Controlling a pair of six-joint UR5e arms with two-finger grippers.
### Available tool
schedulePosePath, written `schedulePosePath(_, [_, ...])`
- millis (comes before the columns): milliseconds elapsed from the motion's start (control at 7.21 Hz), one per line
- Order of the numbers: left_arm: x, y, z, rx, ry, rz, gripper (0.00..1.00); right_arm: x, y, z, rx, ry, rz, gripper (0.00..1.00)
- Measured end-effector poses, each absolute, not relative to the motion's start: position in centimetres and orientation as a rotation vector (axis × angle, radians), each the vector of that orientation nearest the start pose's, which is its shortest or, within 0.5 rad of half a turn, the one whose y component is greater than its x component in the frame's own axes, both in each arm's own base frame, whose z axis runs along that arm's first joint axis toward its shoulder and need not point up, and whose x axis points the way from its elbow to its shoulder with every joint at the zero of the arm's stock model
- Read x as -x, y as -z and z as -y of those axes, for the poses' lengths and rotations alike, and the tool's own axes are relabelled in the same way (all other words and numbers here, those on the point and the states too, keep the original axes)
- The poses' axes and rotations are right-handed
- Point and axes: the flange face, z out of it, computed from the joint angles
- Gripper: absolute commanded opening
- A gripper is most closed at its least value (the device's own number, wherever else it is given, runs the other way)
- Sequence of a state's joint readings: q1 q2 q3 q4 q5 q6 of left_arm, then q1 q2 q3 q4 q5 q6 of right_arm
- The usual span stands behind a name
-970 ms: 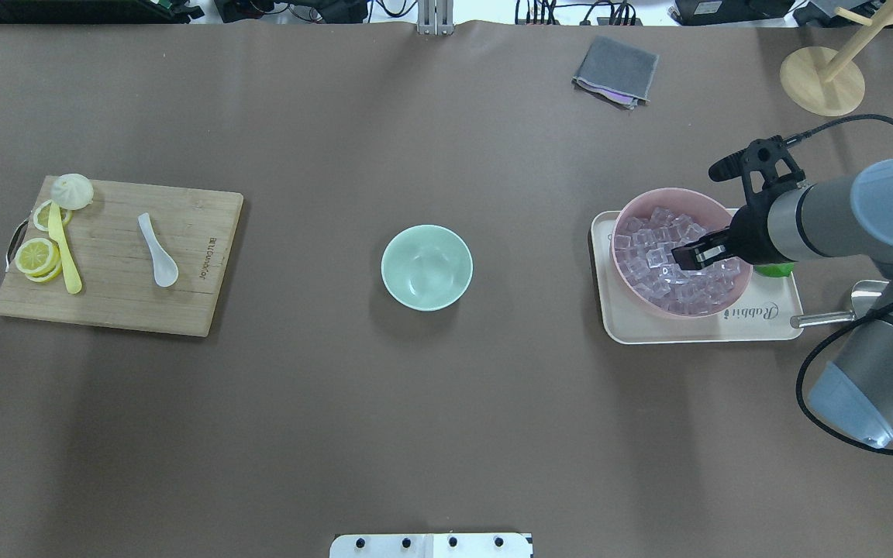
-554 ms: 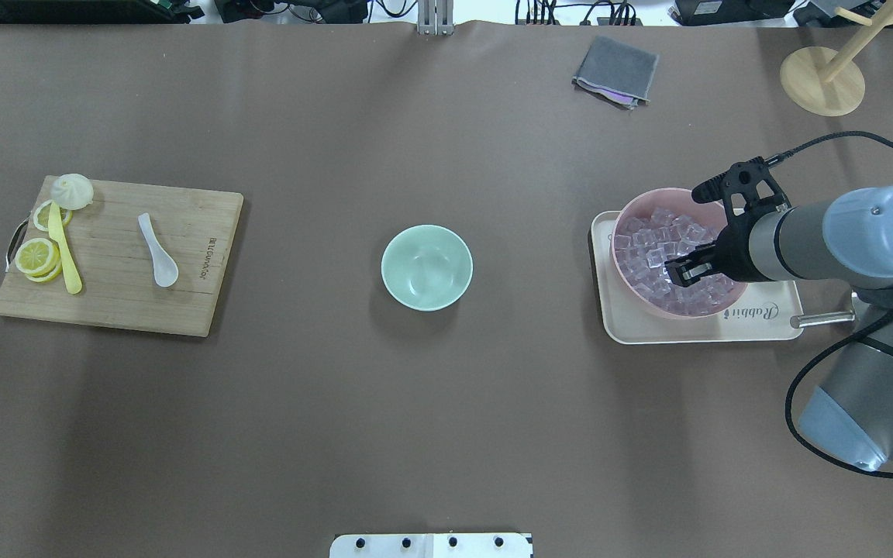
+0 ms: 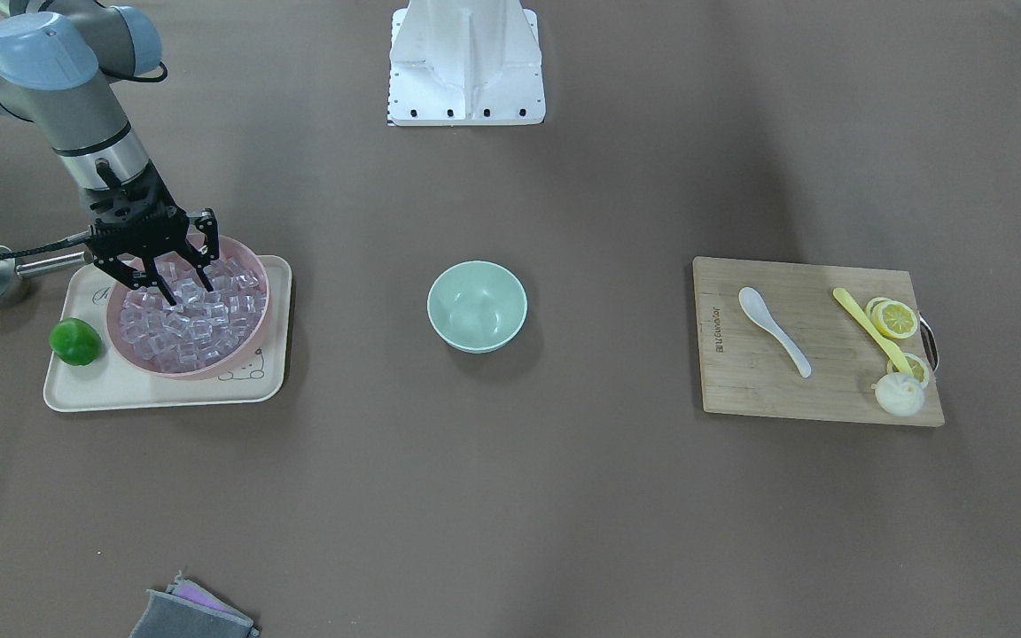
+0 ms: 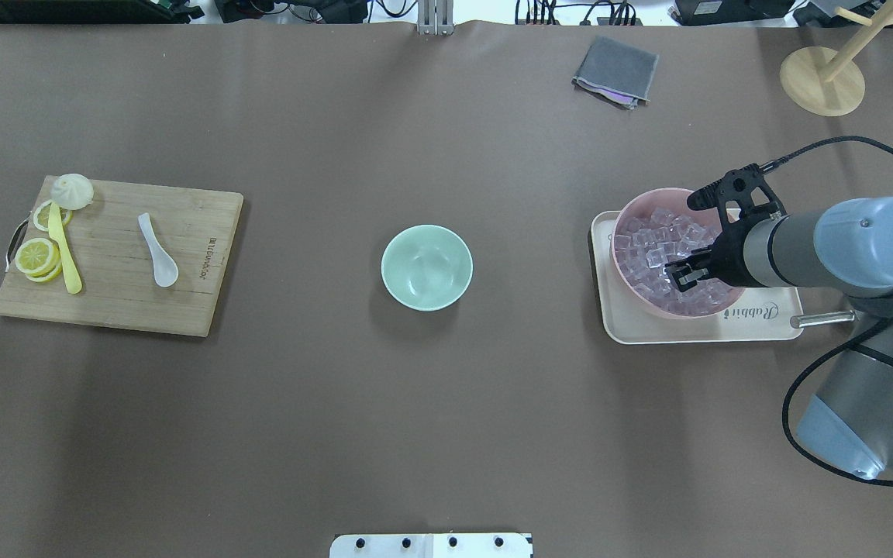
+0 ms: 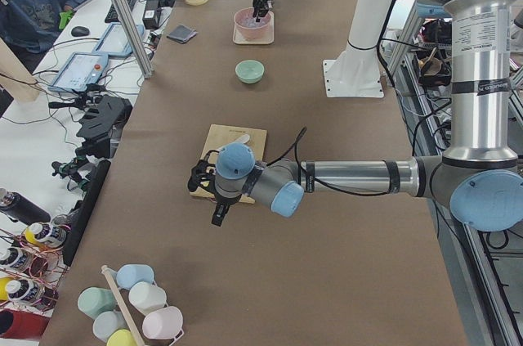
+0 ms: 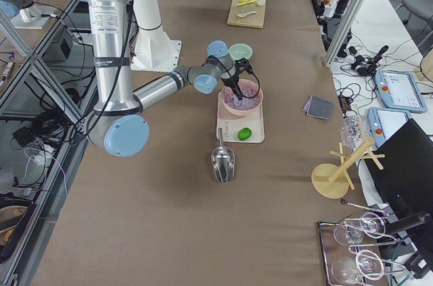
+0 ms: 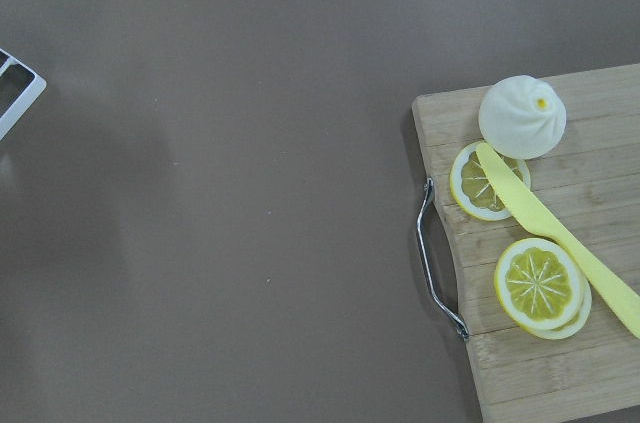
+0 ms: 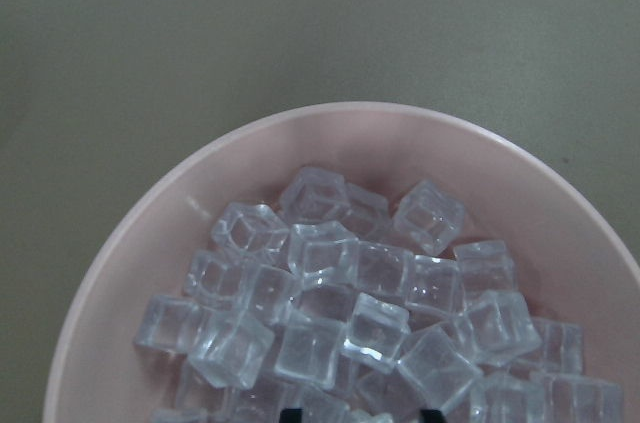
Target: Put spoon and ice into bowl
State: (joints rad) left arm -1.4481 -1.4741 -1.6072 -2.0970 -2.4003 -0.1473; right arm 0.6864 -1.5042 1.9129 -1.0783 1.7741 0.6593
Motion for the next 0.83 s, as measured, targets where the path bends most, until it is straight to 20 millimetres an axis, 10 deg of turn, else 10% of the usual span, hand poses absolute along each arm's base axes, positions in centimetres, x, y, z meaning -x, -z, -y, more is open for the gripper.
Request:
schedulePosePath(277, [0.18,-62.41,47.35,-0.325,-0.17,-0.867,0.98,33.5,-41.58,42.03,-0.514,0.303,0.758,0.37])
schedulePosePath(416, [0.18,-62.41,47.35,-0.324,-0.17,-0.867,0.98,33.49,-41.63,42.02,-0.514,0.303,0.756,0.05])
schedulePosePath(832, [0.17,-62.26,47.36,-0.327,-0.17,-0.868,0.98,33.41,-41.49,41.99,-0.517,0.303,0.758,0.0])
